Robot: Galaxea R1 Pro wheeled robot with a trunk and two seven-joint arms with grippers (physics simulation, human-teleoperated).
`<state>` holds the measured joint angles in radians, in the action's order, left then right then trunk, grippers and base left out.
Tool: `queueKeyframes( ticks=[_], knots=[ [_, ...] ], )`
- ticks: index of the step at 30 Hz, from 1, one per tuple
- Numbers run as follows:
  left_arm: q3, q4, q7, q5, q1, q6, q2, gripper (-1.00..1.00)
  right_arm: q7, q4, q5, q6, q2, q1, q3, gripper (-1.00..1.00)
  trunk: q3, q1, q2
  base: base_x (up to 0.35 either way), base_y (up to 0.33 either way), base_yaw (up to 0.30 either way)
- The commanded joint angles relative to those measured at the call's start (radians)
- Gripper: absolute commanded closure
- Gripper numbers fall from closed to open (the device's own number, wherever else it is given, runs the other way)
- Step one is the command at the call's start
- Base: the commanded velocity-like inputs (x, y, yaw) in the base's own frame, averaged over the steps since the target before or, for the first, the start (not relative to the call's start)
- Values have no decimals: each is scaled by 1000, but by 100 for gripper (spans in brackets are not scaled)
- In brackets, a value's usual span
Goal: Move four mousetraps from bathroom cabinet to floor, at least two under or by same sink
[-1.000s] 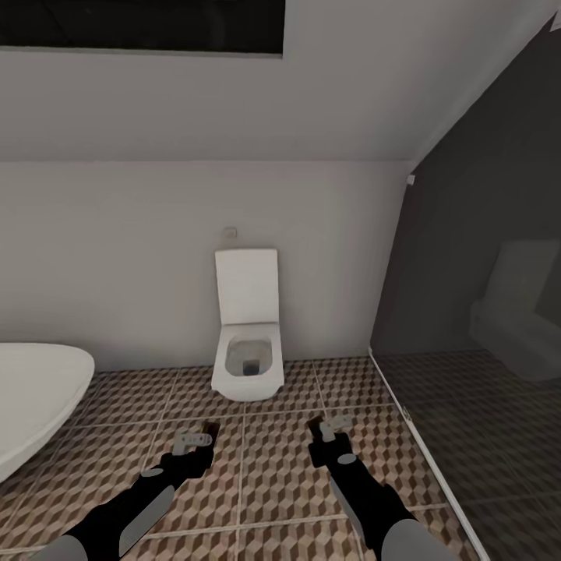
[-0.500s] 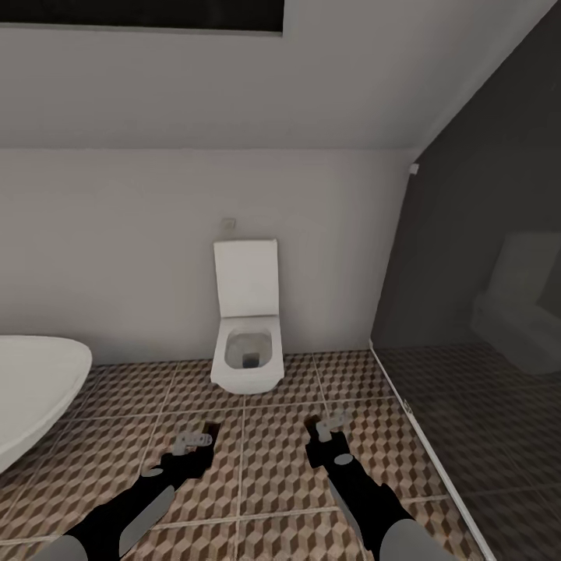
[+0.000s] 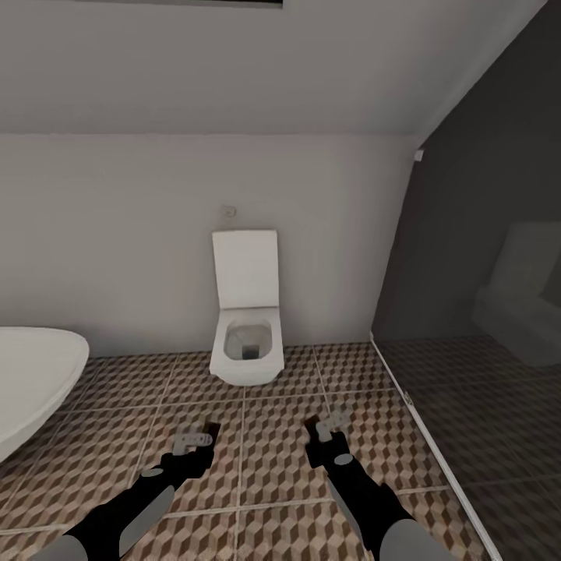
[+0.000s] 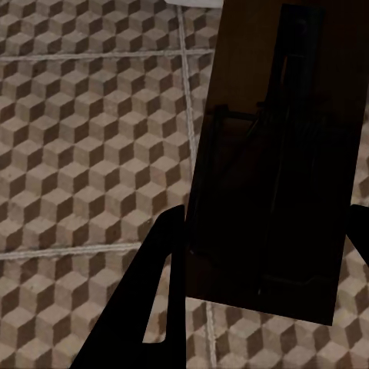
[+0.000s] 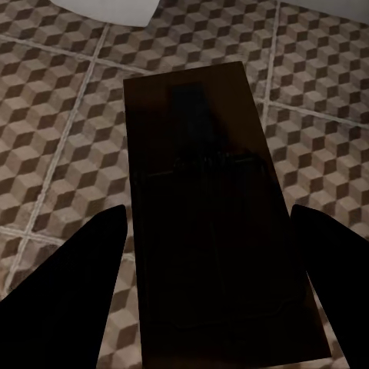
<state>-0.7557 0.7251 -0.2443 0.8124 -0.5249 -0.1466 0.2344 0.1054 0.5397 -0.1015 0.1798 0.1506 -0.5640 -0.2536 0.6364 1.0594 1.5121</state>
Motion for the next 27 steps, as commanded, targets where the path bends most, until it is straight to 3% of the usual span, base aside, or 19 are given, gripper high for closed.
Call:
queueKeyframes(
  ticks=[1,27],
  knots=[
    [-7,3,-12,5,-1,-2,2,100,5,2,-10,9,0,0,-4,100,6,4,8,0,0,0],
    [-7,4,-12,5,-1,-2,1,100,4,2,-10,9,0,0,-4,100,129,104,190,0,0,0]
  ],
)
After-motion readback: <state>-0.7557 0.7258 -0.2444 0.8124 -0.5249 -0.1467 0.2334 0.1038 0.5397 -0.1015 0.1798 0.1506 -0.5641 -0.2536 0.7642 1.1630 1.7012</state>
